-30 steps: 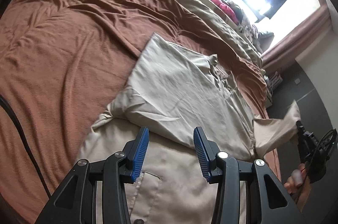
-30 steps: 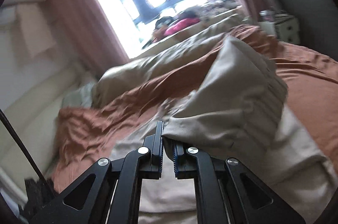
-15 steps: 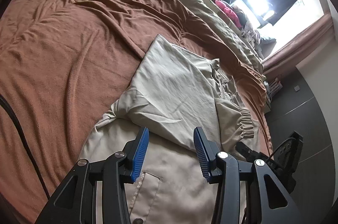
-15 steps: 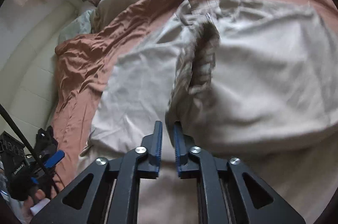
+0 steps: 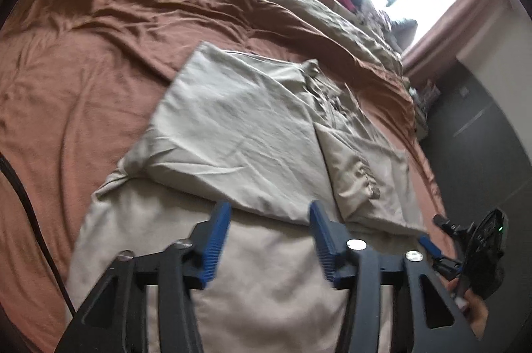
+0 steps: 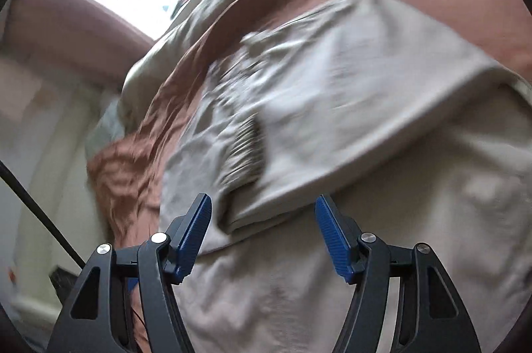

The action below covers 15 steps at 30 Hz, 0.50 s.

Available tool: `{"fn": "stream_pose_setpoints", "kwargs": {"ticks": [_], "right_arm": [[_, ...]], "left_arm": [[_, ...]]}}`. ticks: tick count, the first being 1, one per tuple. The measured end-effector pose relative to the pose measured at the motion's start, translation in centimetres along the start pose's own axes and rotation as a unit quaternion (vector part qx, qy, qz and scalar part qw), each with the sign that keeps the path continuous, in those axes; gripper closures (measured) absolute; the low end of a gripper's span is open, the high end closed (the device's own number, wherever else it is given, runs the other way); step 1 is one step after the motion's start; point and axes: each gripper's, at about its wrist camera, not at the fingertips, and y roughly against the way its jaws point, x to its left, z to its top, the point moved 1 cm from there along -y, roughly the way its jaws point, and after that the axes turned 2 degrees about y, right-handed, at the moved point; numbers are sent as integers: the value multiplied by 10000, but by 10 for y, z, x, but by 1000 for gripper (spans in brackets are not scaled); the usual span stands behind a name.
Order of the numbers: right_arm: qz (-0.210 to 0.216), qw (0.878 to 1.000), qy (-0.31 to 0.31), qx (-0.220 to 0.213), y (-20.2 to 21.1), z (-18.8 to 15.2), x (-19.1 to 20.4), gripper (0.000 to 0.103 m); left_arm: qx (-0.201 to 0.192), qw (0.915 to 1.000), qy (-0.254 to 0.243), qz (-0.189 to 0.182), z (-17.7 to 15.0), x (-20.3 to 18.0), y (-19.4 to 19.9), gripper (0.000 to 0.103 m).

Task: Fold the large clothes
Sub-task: 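Grasp the jacket edge near the hem with the right gripper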

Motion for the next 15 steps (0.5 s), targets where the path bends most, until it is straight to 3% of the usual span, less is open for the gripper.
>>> {"fn": "stream_pose_setpoints", "kwargs": {"ticks": [2, 8, 15], "right_arm": [[-5, 9992, -389, -73, 7, 7, -22, 39], [193, 9939, -1078, -138, 19, 22, -66, 39], [145, 9857, -1654, -294, 23, 35, -107, 39]], "left_arm": [[31, 9999, -150, 52, -1, -13, -7, 39], [271, 9974, -660, 50, 0, -68, -33, 39], [529, 9899, -1315, 70, 4, -137, -76, 39]]}}
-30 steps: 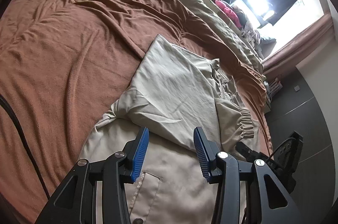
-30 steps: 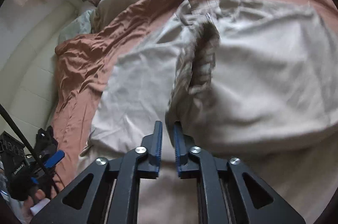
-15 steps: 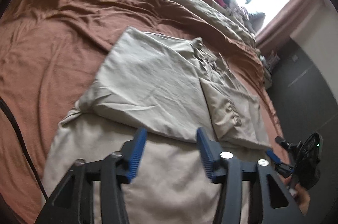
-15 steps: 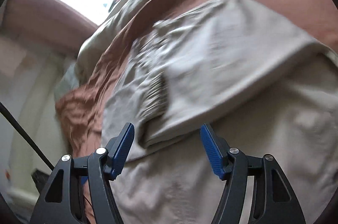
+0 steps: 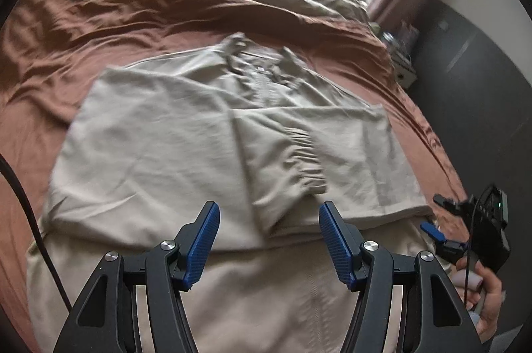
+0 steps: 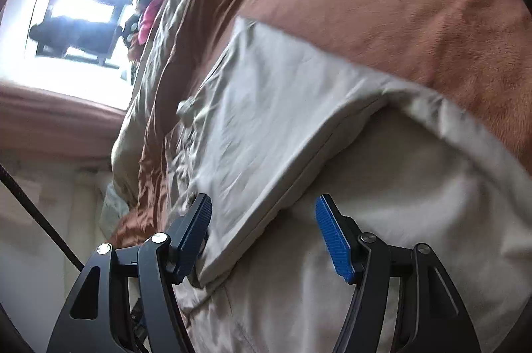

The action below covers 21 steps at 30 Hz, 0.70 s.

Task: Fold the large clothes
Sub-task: 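Grasp the jacket edge near the hem with the right gripper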

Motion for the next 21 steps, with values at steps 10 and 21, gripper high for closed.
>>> {"fn": "stream_pose_setpoints", "kwargs": {"ticks": [10, 21], "right_arm": [[-153, 9972, -613, -388, 7, 14, -18, 66], [-148, 9949, -901, -439, -1, 9, -24, 85]], "left_arm": [[575, 9952, -694, 382, 19, -55, -77, 39], [834, 9867, -943, 1026, 30, -61, -131, 39]]}}
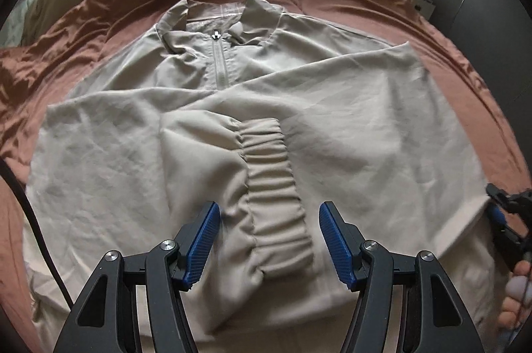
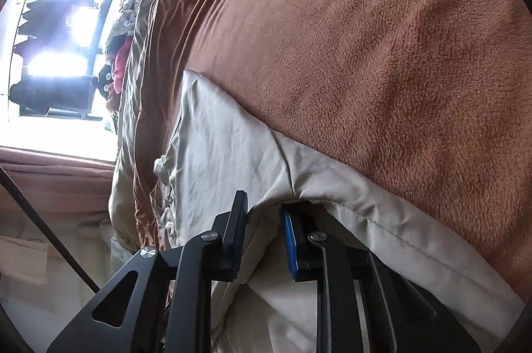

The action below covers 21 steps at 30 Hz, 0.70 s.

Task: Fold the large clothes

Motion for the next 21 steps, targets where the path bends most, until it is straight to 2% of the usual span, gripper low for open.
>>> {"fn": "stream_pose_setpoints", "kwargs": {"ticks": [3, 5, 6, 10, 16, 18, 21], "right_arm": [[18, 9999, -91, 86, -3, 4, -3, 85], [40, 9997, -132, 181, -5, 6, -4, 85], [44, 9996, -148, 223, -6, 6, -4, 85], [120, 9988, -289, 365, -9, 6, -7, 85], [169, 9980, -503, 343, -3, 5, -17, 85], [193, 9979, -511, 333, 0, 5, -19, 85], [219, 9981, -503, 268, 5, 2, -21, 85]], "left_arm": [[-18, 10000, -30, 69, 2, 7, 1, 41], [29, 10000, -45, 0, 1, 13, 4, 56], [34, 10000, -71, 40, 1, 16, 7, 57], [-96, 9996, -30, 252, -5, 41, 29, 57], [-274, 9954, 469, 792, -15, 108, 70, 57], [-365, 9935, 699, 826, -20, 128, 83, 57], [-483, 9911, 1031, 683, -26, 151, 99, 56]]}}
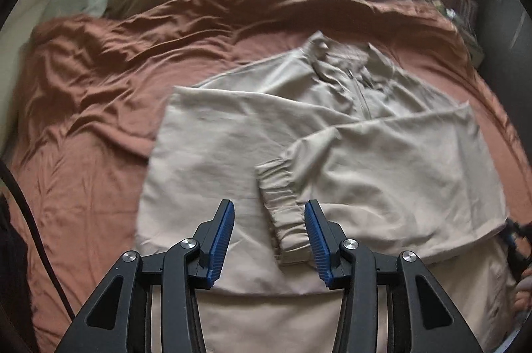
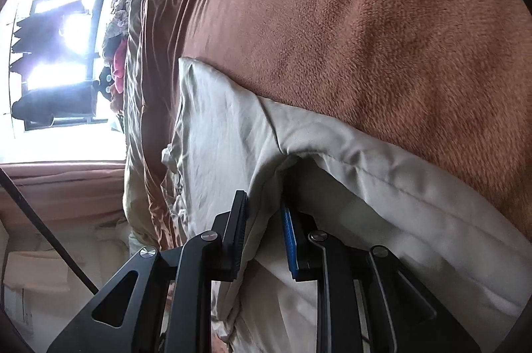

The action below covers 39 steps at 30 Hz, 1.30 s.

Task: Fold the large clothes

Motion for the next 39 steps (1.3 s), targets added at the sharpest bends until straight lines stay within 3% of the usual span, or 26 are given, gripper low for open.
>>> {"fn": "stream_pose_setpoints", "kwargs": {"ticks": [5, 12, 15, 17, 19, 21, 27, 30, 32, 36, 39], "right_arm": [[30, 9998, 62, -159, 6, -1, 0, 85], [58, 9986, -272, -440, 19, 3, -10, 85], [170, 9981, -432, -395, 16, 7, -15, 85], [191, 9981, -462, -350, 12, 10, -16, 85], [189, 9984, -436, -306, 5, 13, -13, 85], [132, 9991, -332, -238, -3, 16, -10, 85], [68, 9991, -328, -271, -7, 22, -11, 85], [39, 9991, -350, -251, -7, 21, -9, 85], [24, 9990, -398, -183, -4, 20, -8, 85], [14, 9997, -216, -133, 12, 17, 7, 85], [36, 9999, 0, -136, 24, 15, 16, 85]], "left_arm": [[129, 9995, 152, -256, -5, 4, -13, 32], [774, 9913, 547, -909, -26, -6, -78, 32], [817, 9903, 604, -944, -33, -10, -92, 48], [747, 9923, 519, -843, -35, -10, -94, 69], [650, 9933, 461, -831, -36, -8, -92, 78], [584, 9934, 423, -888, -35, -3, -87, 96], [531, 9958, 132, -738, -44, -4, -77, 97], [571, 9938, 368, -881, -46, 7, -81, 97], [616, 9910, 562, -1051, -44, 16, -83, 91], [507, 9940, 401, -882, -42, 16, -62, 88], [435, 9932, 434, -989, -45, 25, -40, 83]]}}
